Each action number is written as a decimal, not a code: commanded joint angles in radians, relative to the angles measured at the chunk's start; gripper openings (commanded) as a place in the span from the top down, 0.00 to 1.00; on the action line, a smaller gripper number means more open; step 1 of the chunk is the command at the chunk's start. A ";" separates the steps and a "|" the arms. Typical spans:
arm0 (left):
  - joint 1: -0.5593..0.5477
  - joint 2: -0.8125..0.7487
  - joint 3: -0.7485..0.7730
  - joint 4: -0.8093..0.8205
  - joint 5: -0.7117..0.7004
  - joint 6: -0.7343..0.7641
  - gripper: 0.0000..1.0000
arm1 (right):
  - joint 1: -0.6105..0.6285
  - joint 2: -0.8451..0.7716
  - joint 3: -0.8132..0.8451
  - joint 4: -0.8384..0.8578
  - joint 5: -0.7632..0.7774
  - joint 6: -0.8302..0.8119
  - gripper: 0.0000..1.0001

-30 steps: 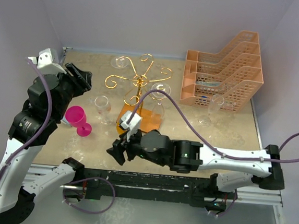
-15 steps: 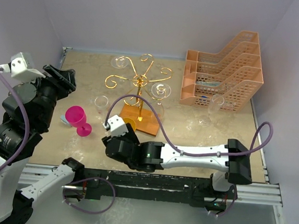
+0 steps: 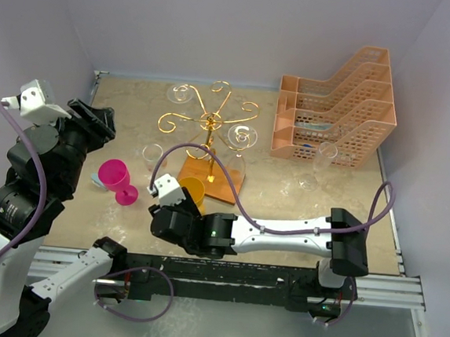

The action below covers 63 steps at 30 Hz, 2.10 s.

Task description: Place the wine glass upside down on the wine glass rack

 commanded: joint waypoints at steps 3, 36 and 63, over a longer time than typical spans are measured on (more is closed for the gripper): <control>0.005 -0.007 0.030 0.005 -0.009 0.025 0.46 | 0.004 -0.091 0.043 0.075 -0.011 -0.002 0.36; 0.006 -0.007 0.037 -0.006 0.012 -0.002 0.46 | -0.096 0.070 0.107 -0.076 -0.109 0.011 0.71; 0.005 -0.065 0.165 0.045 0.126 -0.132 0.45 | -0.098 -0.384 0.082 0.423 -0.332 0.009 1.00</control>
